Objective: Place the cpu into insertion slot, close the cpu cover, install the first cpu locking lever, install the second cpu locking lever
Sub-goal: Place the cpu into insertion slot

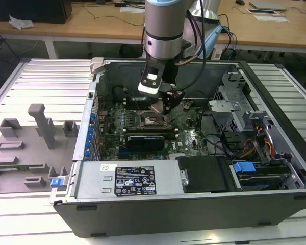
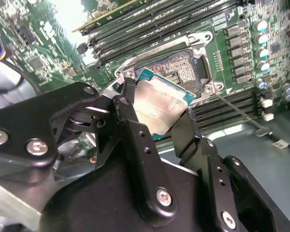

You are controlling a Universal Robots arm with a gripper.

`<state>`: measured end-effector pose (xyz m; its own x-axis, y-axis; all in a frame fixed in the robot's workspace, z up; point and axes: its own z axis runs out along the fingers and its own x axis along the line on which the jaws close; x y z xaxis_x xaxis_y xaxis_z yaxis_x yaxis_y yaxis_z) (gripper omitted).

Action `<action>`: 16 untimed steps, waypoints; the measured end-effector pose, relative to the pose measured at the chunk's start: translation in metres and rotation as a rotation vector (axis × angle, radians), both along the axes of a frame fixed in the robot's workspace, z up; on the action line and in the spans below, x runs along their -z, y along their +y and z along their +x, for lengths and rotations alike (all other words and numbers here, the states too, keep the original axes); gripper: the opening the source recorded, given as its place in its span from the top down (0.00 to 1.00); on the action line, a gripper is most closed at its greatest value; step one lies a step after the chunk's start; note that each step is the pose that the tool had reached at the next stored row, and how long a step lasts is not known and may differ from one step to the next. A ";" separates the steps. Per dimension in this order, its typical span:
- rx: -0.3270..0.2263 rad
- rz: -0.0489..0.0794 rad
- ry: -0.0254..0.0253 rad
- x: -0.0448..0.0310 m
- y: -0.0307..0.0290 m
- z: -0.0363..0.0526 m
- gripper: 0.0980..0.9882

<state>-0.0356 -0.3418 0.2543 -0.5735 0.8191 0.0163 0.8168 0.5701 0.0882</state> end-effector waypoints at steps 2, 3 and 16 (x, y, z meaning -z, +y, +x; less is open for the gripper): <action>0.035 0.000 0.0001 0.0005 0.0000 0.0000 0.50; 0.054 0.000 0.0010 0.0007 0.0000 0.0000 0.50; 0.326 -0.001 0.0084 0.0052 0.0000 0.0000 0.50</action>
<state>-0.0356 -0.3418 0.2491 -0.2809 0.9595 0.0194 0.9570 0.2786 0.0805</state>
